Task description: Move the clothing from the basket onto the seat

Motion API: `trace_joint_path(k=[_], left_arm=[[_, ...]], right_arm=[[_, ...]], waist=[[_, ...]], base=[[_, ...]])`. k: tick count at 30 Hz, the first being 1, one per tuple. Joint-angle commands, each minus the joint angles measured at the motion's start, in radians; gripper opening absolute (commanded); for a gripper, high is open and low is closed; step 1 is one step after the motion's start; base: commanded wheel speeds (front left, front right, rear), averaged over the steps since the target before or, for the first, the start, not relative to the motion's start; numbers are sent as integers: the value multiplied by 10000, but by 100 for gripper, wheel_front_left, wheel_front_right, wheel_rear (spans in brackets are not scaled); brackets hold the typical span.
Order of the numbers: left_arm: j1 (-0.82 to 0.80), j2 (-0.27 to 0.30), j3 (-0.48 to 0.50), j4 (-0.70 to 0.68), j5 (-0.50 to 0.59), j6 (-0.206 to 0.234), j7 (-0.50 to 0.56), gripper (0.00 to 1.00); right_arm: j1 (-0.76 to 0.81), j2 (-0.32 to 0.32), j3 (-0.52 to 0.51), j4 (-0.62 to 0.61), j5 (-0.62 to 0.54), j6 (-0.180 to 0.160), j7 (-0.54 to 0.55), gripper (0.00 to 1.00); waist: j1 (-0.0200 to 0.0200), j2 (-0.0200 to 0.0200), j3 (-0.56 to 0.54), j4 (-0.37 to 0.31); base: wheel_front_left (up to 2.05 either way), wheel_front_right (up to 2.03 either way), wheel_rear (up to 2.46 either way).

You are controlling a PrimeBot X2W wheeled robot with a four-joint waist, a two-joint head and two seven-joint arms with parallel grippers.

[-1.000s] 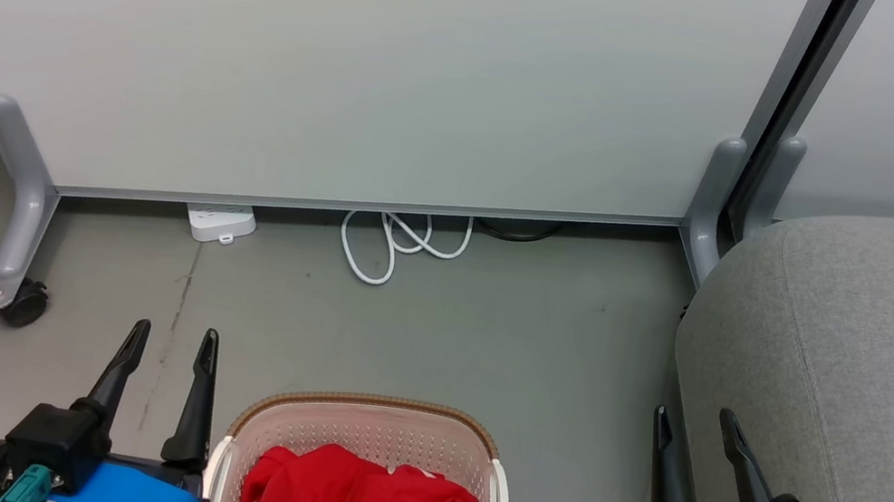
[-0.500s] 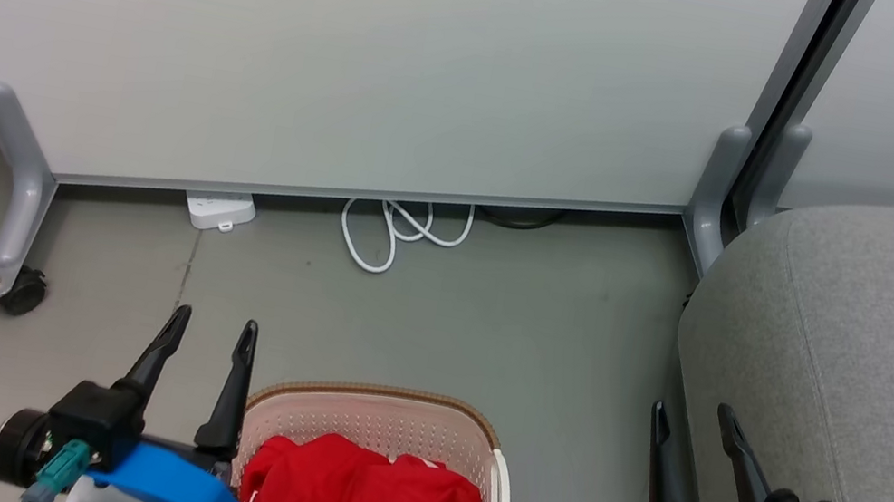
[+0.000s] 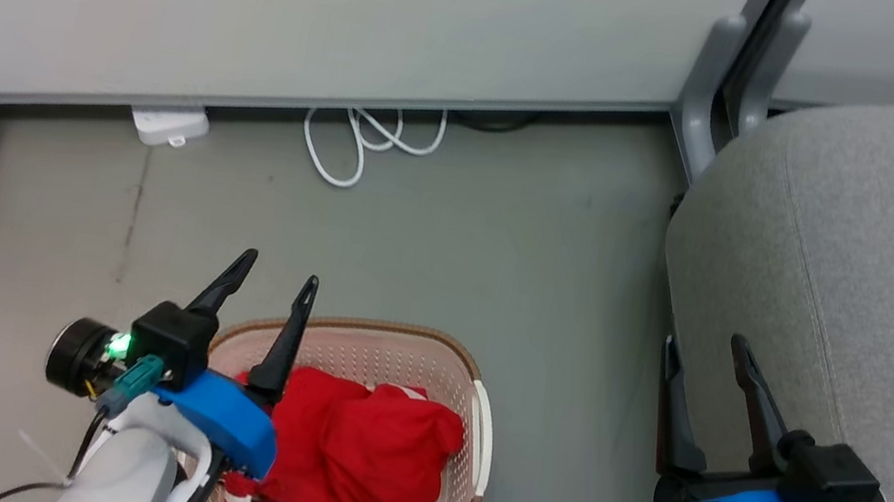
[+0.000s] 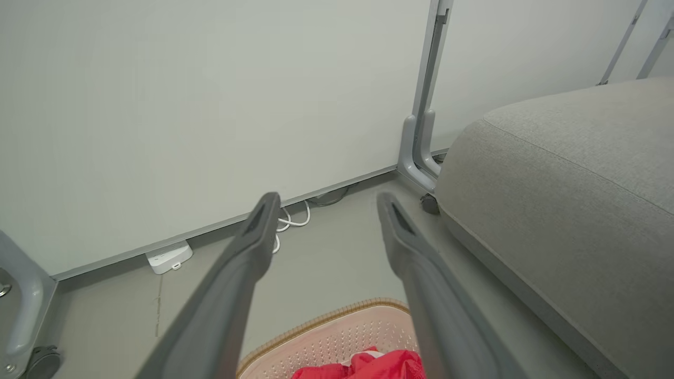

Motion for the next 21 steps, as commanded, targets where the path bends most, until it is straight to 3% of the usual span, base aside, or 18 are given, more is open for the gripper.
trace_joint_path(k=[1,21], left_arm=[[-369,137,-136,278,65,-57,-28,100],[-3505,829,-2807,3932,-679,-128,-29,100]], right_arm=[[-255,-19,11,-89,-33,-3,-56,100],[-1842,-15,-38,-793,-50,-3,-56,100]], waist=[[-1,0,492,-295],[-1,0,3553,-1329]], base=[[0,0,0],[0,0,0]])
